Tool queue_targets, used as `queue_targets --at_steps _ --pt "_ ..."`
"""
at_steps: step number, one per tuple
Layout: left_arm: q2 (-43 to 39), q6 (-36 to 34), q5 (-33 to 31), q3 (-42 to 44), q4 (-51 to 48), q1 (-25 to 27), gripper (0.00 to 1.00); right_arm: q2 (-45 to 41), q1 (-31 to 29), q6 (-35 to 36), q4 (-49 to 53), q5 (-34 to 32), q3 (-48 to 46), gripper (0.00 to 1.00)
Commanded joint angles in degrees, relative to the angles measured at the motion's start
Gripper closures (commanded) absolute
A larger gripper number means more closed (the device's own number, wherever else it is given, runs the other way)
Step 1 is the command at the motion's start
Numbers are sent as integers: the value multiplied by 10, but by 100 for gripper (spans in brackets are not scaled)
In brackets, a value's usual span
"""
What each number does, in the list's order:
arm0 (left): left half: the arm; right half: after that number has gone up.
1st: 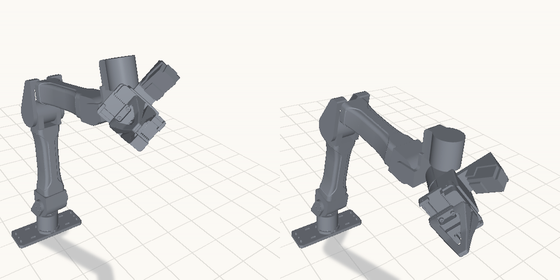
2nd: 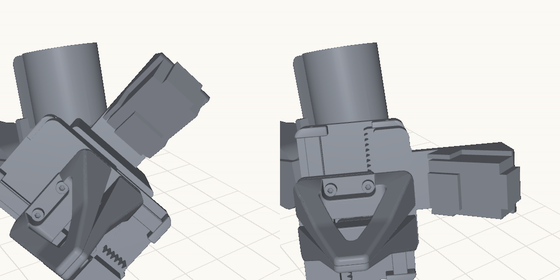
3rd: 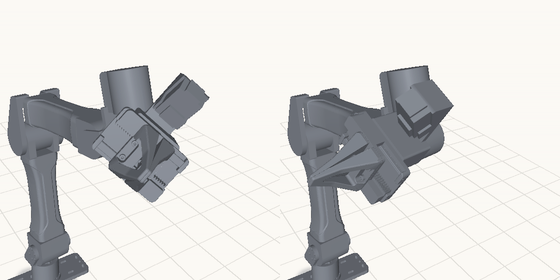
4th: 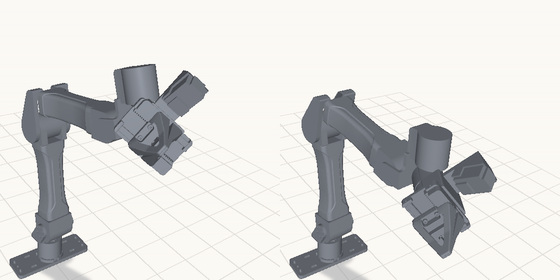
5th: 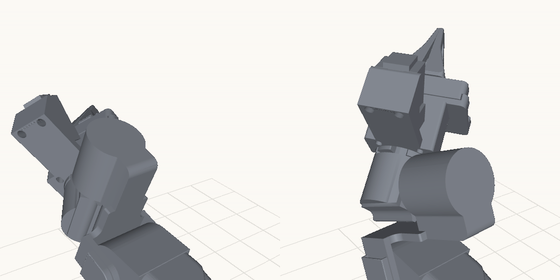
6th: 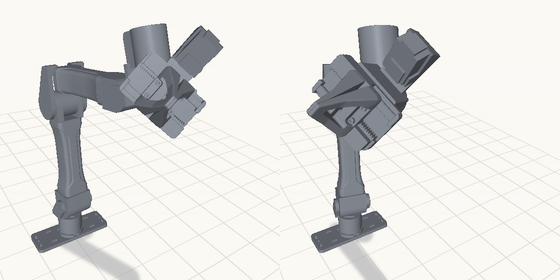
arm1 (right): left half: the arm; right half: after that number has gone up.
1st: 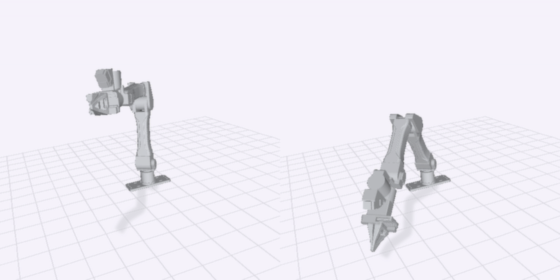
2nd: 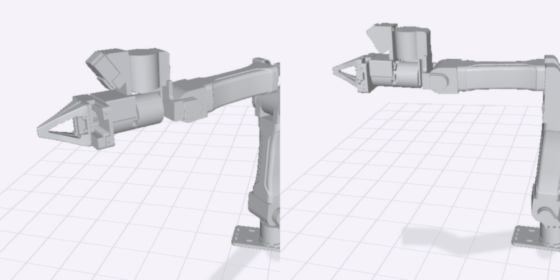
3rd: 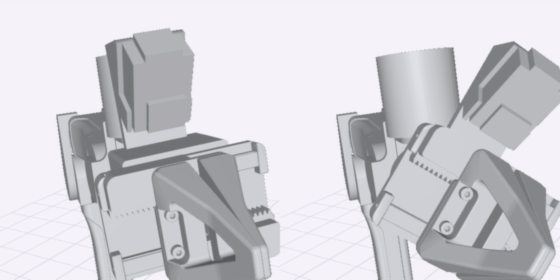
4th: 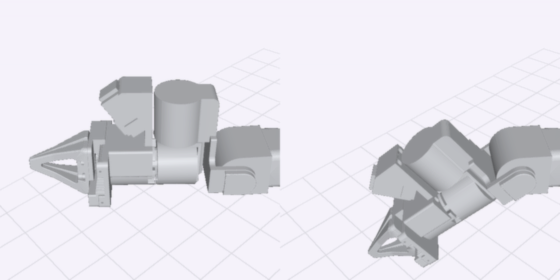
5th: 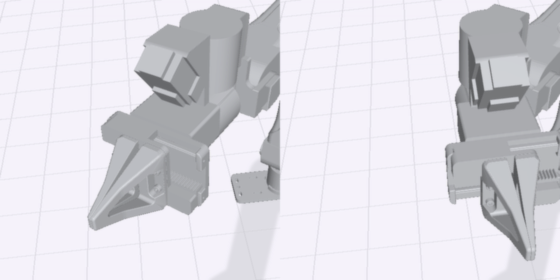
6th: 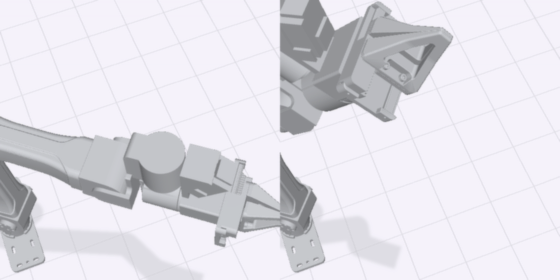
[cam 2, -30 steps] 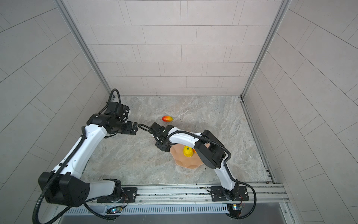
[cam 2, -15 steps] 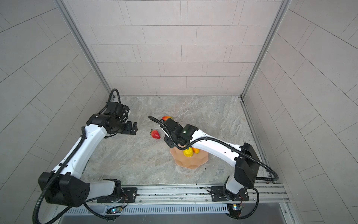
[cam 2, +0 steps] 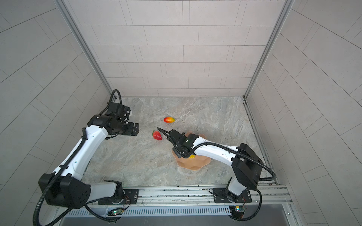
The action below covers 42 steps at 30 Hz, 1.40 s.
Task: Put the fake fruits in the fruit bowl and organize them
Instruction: 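Place the avocado into the bowl beside the lemon and release, then reach the right gripper to the red strawberry and grasp it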
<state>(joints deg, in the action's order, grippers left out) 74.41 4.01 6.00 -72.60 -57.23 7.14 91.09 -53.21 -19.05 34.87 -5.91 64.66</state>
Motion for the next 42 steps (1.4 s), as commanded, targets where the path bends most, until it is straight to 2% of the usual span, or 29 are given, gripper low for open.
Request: queue_targets --at_steps 1,9,16,24,28,32,36,42 --pt "-16 -6 0 4 -2 -4 0 12 -2 -14 -7 -17 0 69" --pt "-16 -6 -1 5 -2 -3 0 31 -2 -15 -12 -17 -5 61" --pt "-16 -6 -1 5 -2 -3 0 31 -3 -10 -1 -17 8 45" --pt "-13 -7 0 4 -2 -3 0 5 -14 5 34 -31 51 43" --pt "-15 -7 0 4 -2 -4 0 15 -15 27 36 -19 94 36" --pt "-16 -7 -3 4 -2 -3 0 77 -16 49 20 8 160 25" --pt "-17 -7 -5 5 -2 -3 0 176 -16 76 5 25 254 15" --pt "-19 -7 -10 5 -2 -3 0 322 3 93 7 55 397 10"
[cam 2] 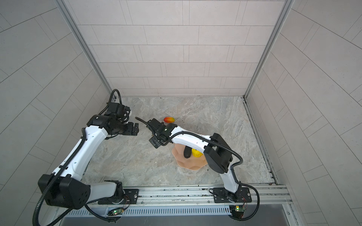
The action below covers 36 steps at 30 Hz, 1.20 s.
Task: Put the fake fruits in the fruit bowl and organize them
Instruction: 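Reach the right gripper to the red strawberry and grasp it, then carry the strawberry into the bowl and release it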
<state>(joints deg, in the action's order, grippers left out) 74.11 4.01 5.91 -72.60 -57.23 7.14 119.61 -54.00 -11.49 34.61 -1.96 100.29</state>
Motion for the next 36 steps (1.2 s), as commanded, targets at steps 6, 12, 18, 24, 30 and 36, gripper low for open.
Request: queue_targets --at_steps 6,12,18,24,30,36 --pt "-18 -6 -11 6 -3 -4 0 127 35 10 12 32 128 12" --pt "-18 -6 -11 6 -2 -5 0 171 46 3 10 40 166 35" --pt "-18 -6 -8 5 -2 -6 0 164 47 2 21 52 167 76" --pt "-16 -6 -5 5 -2 -7 0 57 44 29 35 32 105 87" --pt "-17 -6 -4 5 -2 -8 0 -115 58 53 38 -21 -54 88" --pt "-17 -6 -1 5 -2 -8 0 -258 92 40 21 -71 -231 89"
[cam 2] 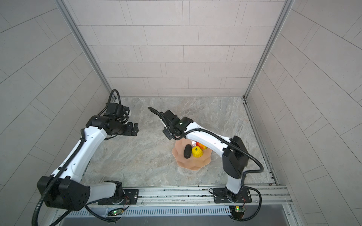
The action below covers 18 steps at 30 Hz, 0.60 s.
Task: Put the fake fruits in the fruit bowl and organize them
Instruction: 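Carry the strawberry into the bowl and release it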
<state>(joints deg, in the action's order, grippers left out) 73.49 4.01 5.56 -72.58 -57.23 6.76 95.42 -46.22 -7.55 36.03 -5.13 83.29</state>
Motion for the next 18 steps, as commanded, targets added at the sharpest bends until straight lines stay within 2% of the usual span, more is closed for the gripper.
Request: queue_targets --at_steps 1,8,18 --pt "-11 -6 3 4 -2 -4 0 -33 22 -3 0 -45 -87 89" --pt "-9 -6 7 4 -2 -3 0 -74 76 -11 -30 -48 -175 91" --pt "-7 -6 9 4 -2 -4 0 -58 86 -12 -66 -47 -219 91"
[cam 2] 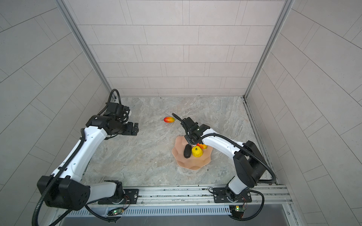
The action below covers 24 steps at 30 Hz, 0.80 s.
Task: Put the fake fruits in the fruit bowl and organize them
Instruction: 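Carry the strawberry into the bowl and release it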
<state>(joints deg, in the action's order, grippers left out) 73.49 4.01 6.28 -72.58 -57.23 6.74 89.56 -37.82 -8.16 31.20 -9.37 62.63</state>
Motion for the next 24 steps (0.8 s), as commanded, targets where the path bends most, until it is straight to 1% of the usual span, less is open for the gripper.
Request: queue_targets --at_steps 1,7,16,19,20,21,23,24 --pt "-7 -6 2 4 -2 -3 0 3 3 -7 -24 -2 -14 91" --pt "-7 -6 2 5 -2 -4 0 24 3 -10 -45 7 -19 87" --pt "-5 -6 2 4 -2 -3 0 36 3 -14 -53 19 -21 66" --pt "-5 -6 1 4 -2 -3 0 30 3 -10 -44 16 -16 53" --pt "-4 -6 2 3 -2 -3 0 24 3 -10 -40 16 -14 44" --pt "-4 -7 1 4 -2 -3 0 19 3 -8 -34 15 -10 36" --pt "-4 -7 2 3 -2 -3 0 10 3 -5 -21 14 0 24" --pt "-4 -7 2 2 -2 -3 0 5 2 -2 -13 14 6 20"
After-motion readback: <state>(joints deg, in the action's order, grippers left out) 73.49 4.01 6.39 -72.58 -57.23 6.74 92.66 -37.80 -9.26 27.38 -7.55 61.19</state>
